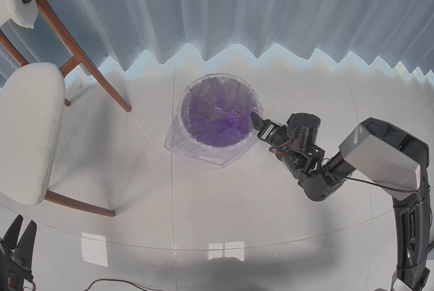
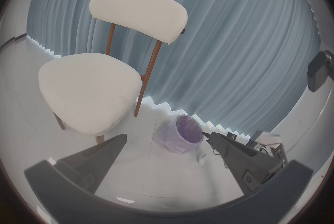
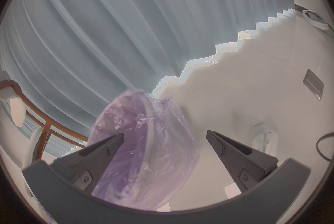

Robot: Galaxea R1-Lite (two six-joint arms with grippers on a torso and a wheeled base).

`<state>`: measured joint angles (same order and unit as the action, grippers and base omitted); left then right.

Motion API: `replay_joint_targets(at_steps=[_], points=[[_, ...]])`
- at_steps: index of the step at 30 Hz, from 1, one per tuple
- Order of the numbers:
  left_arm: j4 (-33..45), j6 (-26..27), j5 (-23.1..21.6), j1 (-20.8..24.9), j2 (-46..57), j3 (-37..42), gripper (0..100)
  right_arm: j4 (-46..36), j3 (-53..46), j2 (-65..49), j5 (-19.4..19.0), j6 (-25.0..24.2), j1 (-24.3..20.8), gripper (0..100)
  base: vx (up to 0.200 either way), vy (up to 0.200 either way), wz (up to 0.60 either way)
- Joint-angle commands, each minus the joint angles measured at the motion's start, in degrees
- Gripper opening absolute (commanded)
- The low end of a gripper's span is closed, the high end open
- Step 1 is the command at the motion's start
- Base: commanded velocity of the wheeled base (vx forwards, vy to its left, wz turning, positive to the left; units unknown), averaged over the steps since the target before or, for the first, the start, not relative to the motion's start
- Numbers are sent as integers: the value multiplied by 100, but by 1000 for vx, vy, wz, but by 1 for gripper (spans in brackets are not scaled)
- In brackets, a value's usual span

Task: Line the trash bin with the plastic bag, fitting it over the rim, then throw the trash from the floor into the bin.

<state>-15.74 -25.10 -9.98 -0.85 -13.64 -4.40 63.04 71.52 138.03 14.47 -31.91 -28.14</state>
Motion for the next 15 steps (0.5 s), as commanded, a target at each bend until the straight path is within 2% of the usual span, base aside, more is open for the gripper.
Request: replay_joint_targets(at_steps=[1,9,13,15], points=[[563,462,-4,-3,793,-43,100,253,-1457,-1490,-6,19,-122,100,0,0,0],[1170,717,49,59,1364,27,100,332,-2802,-2817,3,238,-113,100,0,0,0],[1170,823,23,68,1364,89,100,314,-3215,-3467,-6,414,-52,100,0,0,0],[1170,1095,67,68,1364,440,100,279,-3540,-3889,-6,502,107,100,0,0,0]])
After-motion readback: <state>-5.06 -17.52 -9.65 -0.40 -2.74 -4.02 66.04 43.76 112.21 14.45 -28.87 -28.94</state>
